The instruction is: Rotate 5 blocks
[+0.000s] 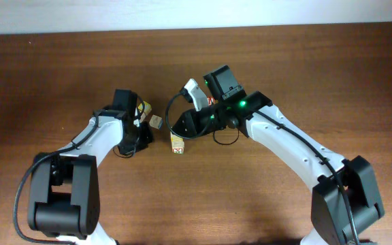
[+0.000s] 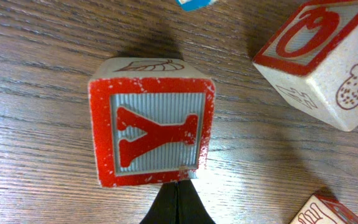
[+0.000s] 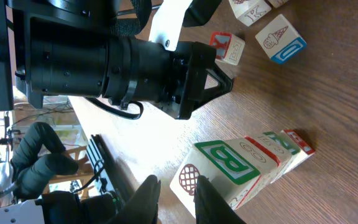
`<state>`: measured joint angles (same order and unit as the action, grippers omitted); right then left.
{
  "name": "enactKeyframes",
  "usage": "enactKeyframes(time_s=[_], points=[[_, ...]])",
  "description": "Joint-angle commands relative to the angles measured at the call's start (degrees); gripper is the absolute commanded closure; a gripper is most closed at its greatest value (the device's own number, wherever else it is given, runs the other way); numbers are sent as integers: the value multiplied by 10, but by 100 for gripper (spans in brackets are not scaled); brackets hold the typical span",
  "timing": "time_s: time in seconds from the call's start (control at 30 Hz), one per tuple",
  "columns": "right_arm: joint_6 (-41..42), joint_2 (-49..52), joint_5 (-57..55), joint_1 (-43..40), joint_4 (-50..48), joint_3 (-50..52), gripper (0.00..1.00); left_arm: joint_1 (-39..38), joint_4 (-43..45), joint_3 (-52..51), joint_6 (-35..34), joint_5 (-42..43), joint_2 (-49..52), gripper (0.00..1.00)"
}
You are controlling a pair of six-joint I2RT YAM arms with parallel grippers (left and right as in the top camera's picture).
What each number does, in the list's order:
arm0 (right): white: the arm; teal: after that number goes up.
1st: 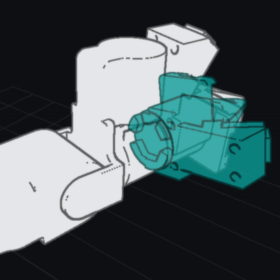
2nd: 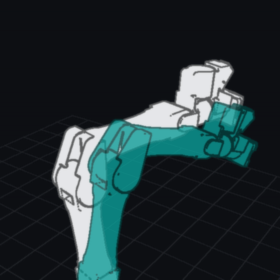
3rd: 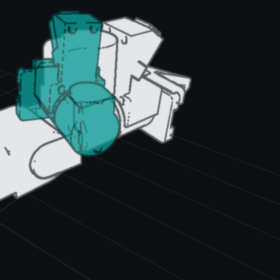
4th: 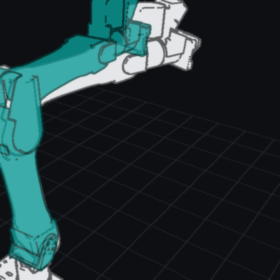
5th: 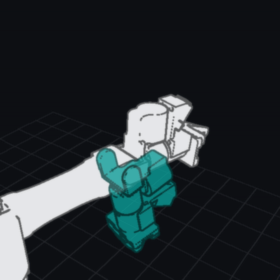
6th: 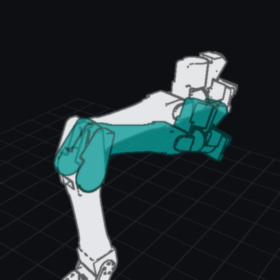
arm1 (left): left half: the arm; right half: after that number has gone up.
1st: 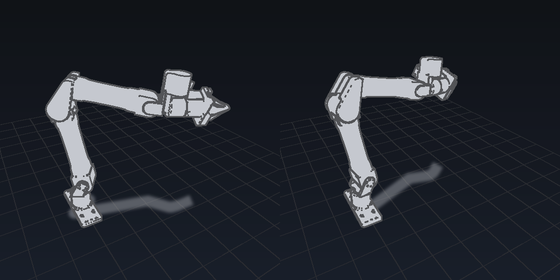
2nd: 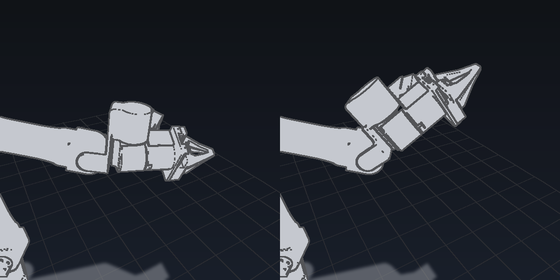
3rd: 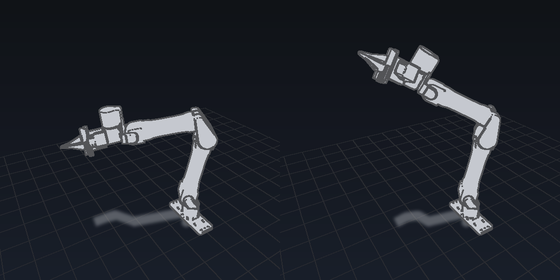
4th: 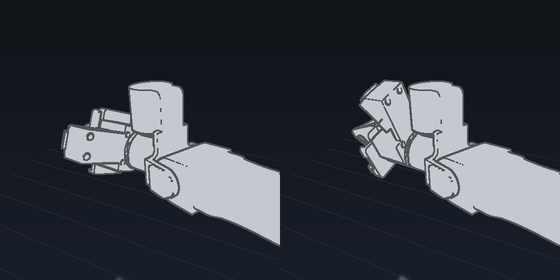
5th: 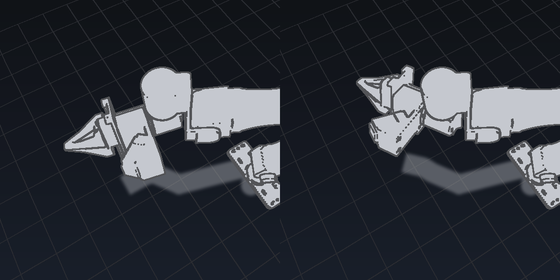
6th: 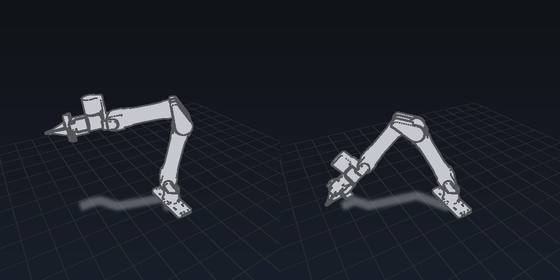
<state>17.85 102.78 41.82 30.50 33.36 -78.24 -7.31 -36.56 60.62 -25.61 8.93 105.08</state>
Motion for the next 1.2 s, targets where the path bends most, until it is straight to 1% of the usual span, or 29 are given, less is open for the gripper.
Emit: enactKeyframes(time_s=[0.0,0.13,0.37,0.4,0.47,0.7,0.8,1.0,1.17], points=[[-3,33,-106,0,31,27,77,1,1,5,-7,-4,1,100],[-4,27,-106,2,57,4,75,1,1,5,-7,-4,1,100],[-4,27,-106,14,57,-6,74,1,4,5,-7,-4,1,100],[-9,27,-106,14,60,-10,72,1,4,5,-7,-4,1,100],[-11,27,-106,16,68,-17,71,1,5,5,-7,-4,1,100],[-15,27,-106,23,67,-25,70,1,7,5,-7,-4,1,100],[-22,27,-106,27,64,-25,66,1,7,5,-7,-4,1,100],[-26,27,-106,33,49,-25,63,1,7,5,-7,-4,1,100],[-25,27,-106,33,43,-25,63,1,7,5,-7,-4,1,100]])
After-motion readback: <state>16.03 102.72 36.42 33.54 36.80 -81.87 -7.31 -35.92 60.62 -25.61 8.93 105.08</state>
